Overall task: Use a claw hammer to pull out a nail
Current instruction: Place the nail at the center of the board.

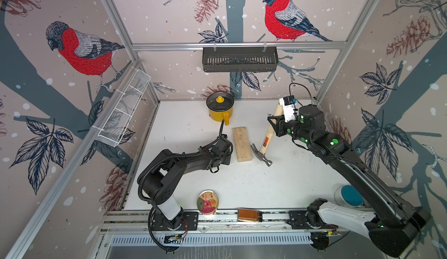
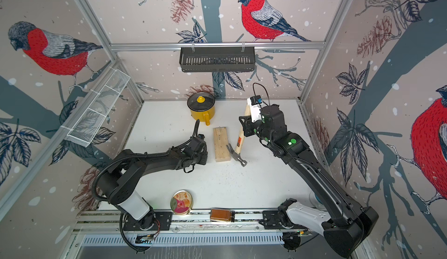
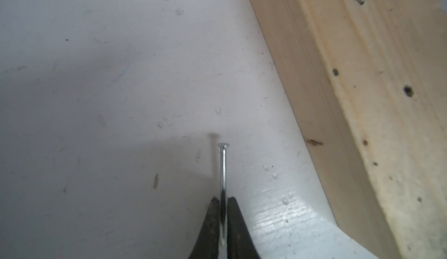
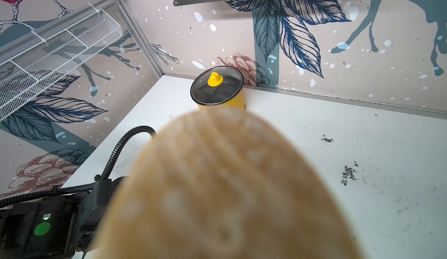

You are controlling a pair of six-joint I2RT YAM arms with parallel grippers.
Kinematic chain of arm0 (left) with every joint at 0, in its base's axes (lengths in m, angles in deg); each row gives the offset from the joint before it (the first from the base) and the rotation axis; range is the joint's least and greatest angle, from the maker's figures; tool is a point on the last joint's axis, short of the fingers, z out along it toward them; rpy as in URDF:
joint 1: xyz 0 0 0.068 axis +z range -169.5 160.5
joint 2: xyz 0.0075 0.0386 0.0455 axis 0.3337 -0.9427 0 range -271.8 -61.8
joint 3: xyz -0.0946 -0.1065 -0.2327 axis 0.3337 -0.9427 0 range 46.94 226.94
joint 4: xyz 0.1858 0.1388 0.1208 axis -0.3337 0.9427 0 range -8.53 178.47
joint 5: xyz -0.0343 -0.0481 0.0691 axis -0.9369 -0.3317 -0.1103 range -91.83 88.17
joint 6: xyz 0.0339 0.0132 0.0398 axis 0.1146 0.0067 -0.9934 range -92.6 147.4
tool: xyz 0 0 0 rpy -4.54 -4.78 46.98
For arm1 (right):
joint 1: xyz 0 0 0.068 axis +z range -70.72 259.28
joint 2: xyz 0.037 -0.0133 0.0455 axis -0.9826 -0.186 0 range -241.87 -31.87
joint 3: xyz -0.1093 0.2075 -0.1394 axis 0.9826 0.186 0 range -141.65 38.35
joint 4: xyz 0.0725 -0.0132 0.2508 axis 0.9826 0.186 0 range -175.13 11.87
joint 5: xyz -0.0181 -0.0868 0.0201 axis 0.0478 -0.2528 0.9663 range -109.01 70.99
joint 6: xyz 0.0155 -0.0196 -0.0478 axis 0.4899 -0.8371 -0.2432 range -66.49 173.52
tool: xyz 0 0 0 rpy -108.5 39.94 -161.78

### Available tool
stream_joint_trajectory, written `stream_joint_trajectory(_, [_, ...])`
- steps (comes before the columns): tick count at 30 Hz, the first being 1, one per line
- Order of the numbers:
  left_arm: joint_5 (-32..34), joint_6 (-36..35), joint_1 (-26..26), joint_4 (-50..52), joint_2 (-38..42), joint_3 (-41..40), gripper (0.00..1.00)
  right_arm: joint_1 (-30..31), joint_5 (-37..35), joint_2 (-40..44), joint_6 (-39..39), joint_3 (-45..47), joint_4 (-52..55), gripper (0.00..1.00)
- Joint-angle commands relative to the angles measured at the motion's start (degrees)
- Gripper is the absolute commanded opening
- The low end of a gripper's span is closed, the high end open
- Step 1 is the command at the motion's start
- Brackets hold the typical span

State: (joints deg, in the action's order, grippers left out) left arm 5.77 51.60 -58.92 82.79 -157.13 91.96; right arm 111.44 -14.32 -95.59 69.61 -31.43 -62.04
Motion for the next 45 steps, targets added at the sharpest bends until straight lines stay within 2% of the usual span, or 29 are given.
stream_joint_trajectory(1, [0.59, 0.9, 0.16, 0.63, -0.09, -0.15, 0.14, 0.01, 0.41, 0.51, 0.77, -0.36, -6.39, 0.0])
stream_joint_trajectory(11, [-0.24, 1.1, 0.13, 0.55, 1.52, -0.15, 0.16, -0.02, 0.4, 0.52, 0.69, -0.34, -6.39, 0.0])
stream_joint_trajectory(23, [-1.73, 1.19, 1.46, -0.03, 7.67, 1.17, 0.2, 0.28, 0.26, -1.36, 0.6, -1.1, -7.1, 0.0])
stream_joint_trajectory(27, [-4.92, 1.43, 3.89, -1.22, 7.84, 3.01, 0.29, 1.74, -1.0, -3.47, -0.07, -3.22, -6.67, 0.0])
stream_joint_trajectory(31, [-10.91, 3.67, 6.78, -4.4, 6.14, 4.39, 0.44, 5.05, -5.46, -7.04, -1.84, -6.36, -5.02, 0.0])
stream_joint_trajectory(34, [-14.97, 5.89, 8.36, -6.7, 4.19, 5.48, 0.5, 7.44, -10.04, -10.53, -3.38, -8.62, -3.71, 0.0])
stream_joint_trajectory(39, [-20.76, 9.81, 10.56, -10.75, 0.73, 6.94, 0.55, 11.35, -18.99, -15.26, -6.35, -12.57, -0.81, 0.0])
stream_joint_trajectory(45, [-24.31, 12.23, 11.76, -12.81, -4.16, 10.32, 0.58, 12.56, -22.62, -19.6, -8.18, -14.9, 0.34, 0.0])
